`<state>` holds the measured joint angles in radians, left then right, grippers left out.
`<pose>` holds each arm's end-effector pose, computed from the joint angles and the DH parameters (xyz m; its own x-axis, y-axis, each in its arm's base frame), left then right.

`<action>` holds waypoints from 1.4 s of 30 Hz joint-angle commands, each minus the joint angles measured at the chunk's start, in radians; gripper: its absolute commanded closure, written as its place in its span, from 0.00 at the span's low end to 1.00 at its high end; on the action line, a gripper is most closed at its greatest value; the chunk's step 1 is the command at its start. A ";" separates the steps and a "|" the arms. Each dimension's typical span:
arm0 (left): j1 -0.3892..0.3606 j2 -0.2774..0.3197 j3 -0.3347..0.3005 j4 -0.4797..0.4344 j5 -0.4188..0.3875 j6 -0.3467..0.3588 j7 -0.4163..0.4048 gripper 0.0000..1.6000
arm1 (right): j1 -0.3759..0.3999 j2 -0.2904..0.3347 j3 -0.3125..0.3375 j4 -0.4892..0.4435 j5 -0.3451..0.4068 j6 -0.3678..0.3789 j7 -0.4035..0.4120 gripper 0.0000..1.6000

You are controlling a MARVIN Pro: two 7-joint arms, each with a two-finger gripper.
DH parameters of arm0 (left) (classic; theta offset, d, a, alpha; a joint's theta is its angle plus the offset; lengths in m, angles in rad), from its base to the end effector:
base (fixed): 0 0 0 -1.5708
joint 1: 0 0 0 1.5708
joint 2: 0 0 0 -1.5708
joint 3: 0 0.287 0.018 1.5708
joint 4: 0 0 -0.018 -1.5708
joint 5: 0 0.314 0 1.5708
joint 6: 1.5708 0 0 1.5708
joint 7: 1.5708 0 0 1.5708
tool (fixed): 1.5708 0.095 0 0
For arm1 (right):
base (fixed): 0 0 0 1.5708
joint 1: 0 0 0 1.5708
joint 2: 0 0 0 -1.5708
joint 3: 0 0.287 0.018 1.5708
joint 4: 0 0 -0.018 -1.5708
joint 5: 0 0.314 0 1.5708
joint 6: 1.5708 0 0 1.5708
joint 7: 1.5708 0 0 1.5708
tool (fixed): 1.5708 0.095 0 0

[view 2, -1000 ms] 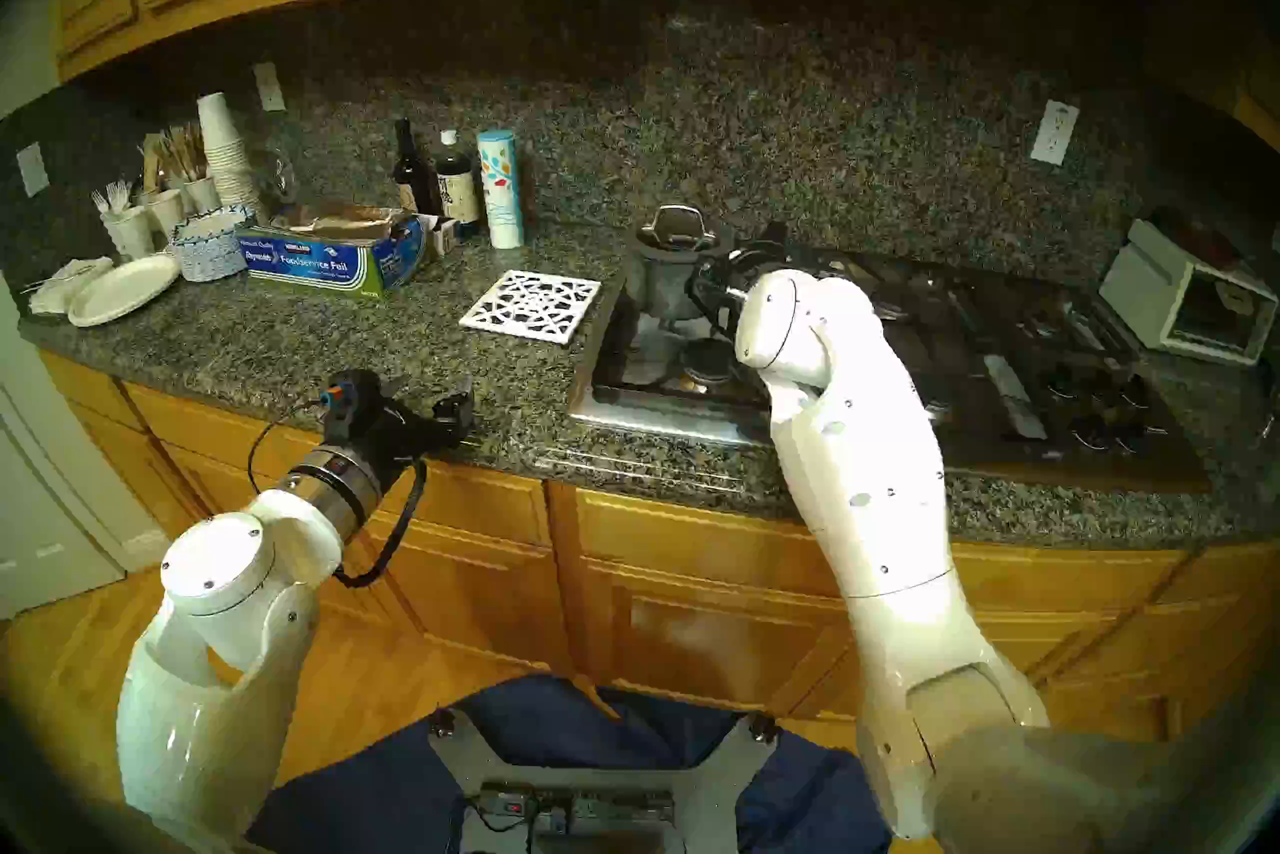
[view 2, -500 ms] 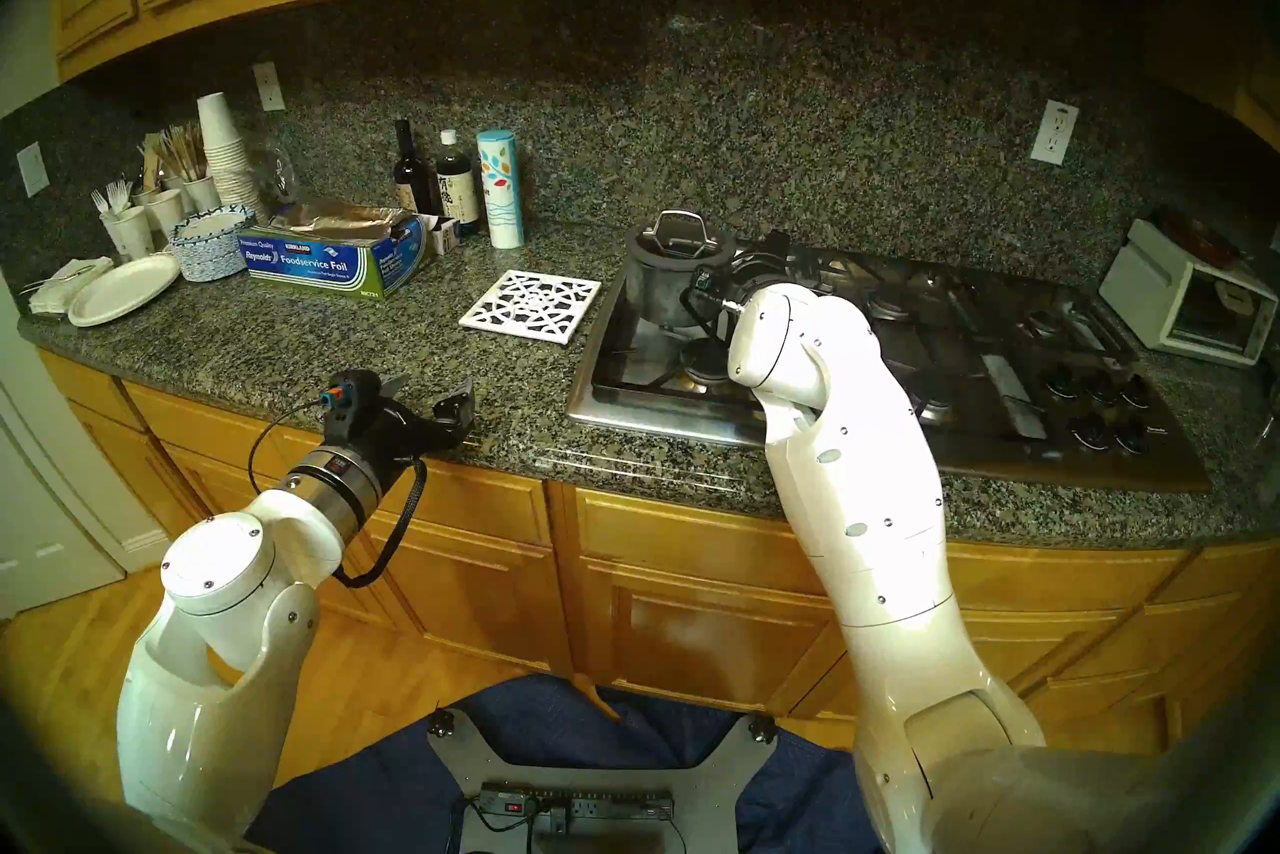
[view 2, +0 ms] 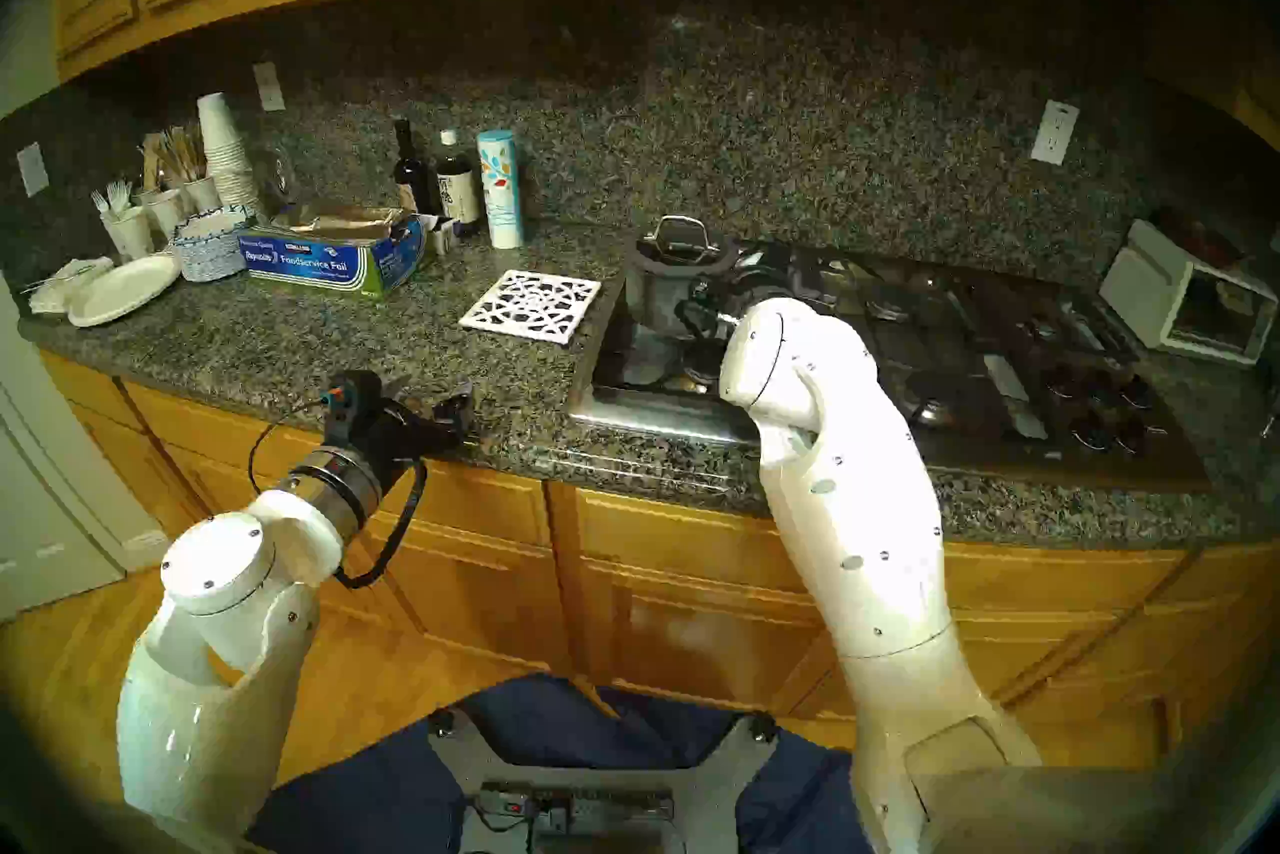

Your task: Pick up the pot, put it on the stove, take off the pot lid

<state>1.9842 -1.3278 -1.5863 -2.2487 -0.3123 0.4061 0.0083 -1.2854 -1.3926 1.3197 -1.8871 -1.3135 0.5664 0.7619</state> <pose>0.3031 0.0136 -0.2163 0.1647 0.0469 0.9852 -0.1538 -0.9854 0.0726 0.4515 0.0340 -0.1467 0.1595 0.9521 0.2610 0.2375 -0.2936 0.9260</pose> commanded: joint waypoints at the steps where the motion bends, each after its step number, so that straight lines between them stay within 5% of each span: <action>1: -0.019 -0.002 -0.002 -0.030 0.000 -0.010 0.000 0.00 | 0.023 0.012 0.015 -0.111 -0.049 0.025 -0.052 1.00; 42: -0.020 -0.004 -0.005 -0.030 0.003 -0.009 -0.008 0.00 | -0.172 0.041 -0.045 -0.311 -0.189 0.184 -0.045 1.00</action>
<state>1.9840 -1.3294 -1.5898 -2.2481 -0.3094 0.4082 -0.0001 -1.4720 -1.3526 1.2827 -2.0953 -1.4501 0.7283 0.7661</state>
